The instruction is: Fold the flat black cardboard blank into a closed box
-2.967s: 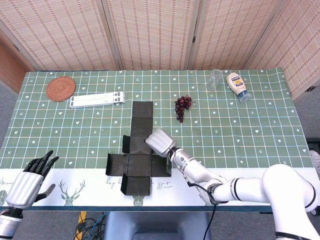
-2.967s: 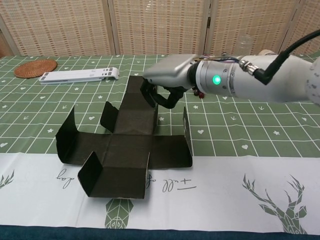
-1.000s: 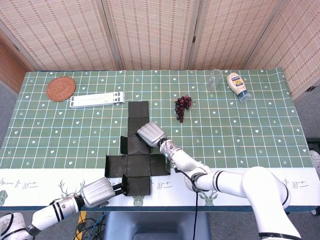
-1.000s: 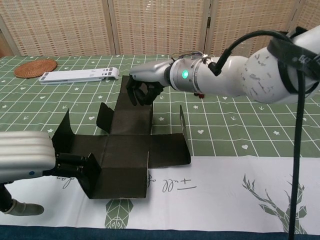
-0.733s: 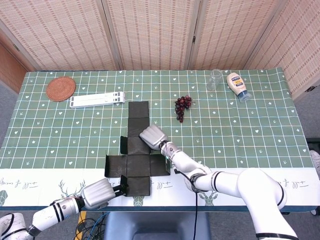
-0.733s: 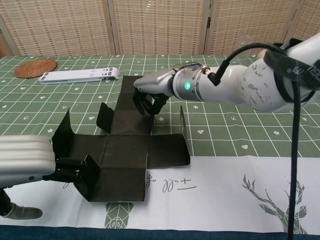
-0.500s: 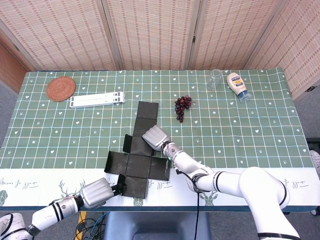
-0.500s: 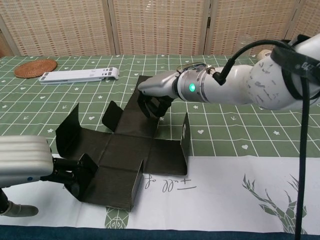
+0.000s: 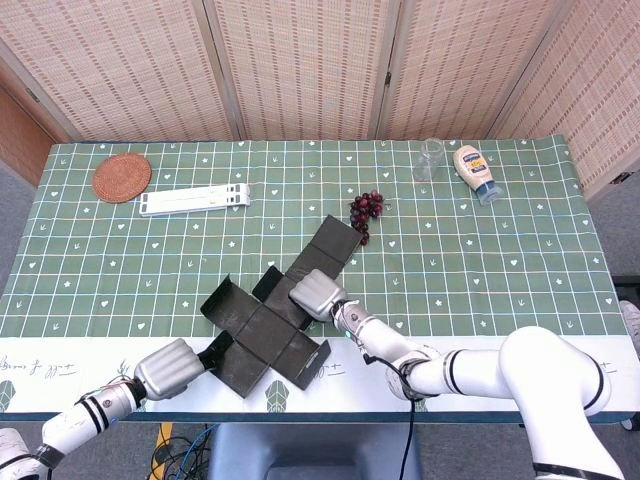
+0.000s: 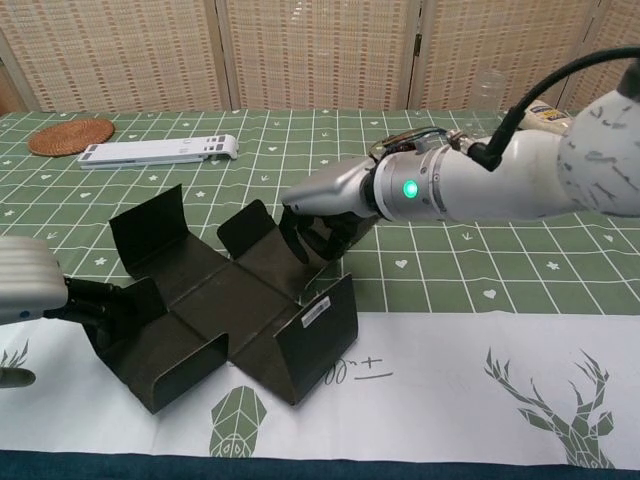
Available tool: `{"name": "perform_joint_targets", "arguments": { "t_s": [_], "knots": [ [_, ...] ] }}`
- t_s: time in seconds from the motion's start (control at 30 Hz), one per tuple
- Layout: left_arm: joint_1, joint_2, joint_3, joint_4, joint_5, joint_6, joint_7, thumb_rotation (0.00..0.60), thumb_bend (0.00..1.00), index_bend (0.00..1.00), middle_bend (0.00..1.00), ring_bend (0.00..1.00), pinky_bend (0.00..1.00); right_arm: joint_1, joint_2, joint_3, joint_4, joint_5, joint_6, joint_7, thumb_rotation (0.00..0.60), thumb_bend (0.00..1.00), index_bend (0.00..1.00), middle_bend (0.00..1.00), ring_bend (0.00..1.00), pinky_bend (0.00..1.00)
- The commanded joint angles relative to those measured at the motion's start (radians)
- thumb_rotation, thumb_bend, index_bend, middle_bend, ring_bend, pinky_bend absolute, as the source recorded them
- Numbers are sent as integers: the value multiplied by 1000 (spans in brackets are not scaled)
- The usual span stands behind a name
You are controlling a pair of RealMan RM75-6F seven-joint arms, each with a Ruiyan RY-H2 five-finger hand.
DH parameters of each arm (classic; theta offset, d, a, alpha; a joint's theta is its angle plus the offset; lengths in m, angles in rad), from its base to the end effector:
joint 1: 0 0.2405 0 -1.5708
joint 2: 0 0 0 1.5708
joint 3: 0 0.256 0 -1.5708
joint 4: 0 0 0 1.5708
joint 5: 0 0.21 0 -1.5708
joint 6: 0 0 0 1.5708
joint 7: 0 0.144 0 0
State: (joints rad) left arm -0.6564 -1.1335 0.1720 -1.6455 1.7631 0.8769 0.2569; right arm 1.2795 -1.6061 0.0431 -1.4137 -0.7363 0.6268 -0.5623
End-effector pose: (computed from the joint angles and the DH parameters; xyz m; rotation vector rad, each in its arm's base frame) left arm -0.2237 0.2427 0.0461 -2.4700 -0.4519 -0.5407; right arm -0.0355 -0.3628 -0.0824 2.3918 -0.6764 0.5975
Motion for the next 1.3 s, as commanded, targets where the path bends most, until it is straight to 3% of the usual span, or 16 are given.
{"name": "perform_joint_targets", "arguments": {
  "t_s": [0.03, 0.4, 0.67, 0.77, 0.87, 0.93, 1.0, 1.17, 1.3],
  "knots": [
    [7, 9, -10, -4, -17, 7, 14, 600, 259, 317, 176, 798, 822, -5, 34, -16, -63, 4, 12, -1, 600, 839, 441, 555, 898, 1000],
    [12, -21, -47, 32, -53, 24, 51, 600, 259, 299, 176, 798, 822, -36, 106, -49, -218, -44, 57, 20, 600, 836, 441, 555, 898, 1000],
    [27, -47, -79, 68, -83, 64, 67, 600, 260, 266, 176, 798, 823, -79, 136, -36, -257, -105, 117, 64, 600, 776, 441, 534, 898, 1000],
    [40, -39, -83, 68, -97, 84, 65, 600, 259, 258, 175, 790, 823, -106, 132, -23, -254, -154, 146, 97, 600, 676, 441, 517, 898, 1000],
    [55, -22, -84, 51, -116, 97, 59, 600, 259, 249, 170, 782, 823, -133, 122, -26, -246, -228, 167, 123, 600, 478, 441, 500, 898, 1000],
    [67, -11, -84, 34, -130, 109, 55, 600, 260, 247, 166, 778, 823, -151, 107, -30, -228, -273, 190, 129, 600, 308, 426, 458, 898, 1000],
    [77, 0, -85, 18, -141, 118, 60, 600, 259, 245, 164, 773, 823, -166, 88, -27, -205, -299, 213, 135, 600, 205, 380, 402, 898, 1000],
    [101, 24, -77, -28, -149, 142, 38, 600, 259, 234, 159, 766, 823, -193, 59, -5, -155, -322, 233, 162, 600, 133, 327, 351, 898, 1000],
    [100, 26, -53, -15, -57, 180, -46, 600, 259, 242, 152, 766, 823, -207, 55, 12, -135, -323, 238, 170, 600, 117, 324, 349, 898, 1000]
  ]
}}
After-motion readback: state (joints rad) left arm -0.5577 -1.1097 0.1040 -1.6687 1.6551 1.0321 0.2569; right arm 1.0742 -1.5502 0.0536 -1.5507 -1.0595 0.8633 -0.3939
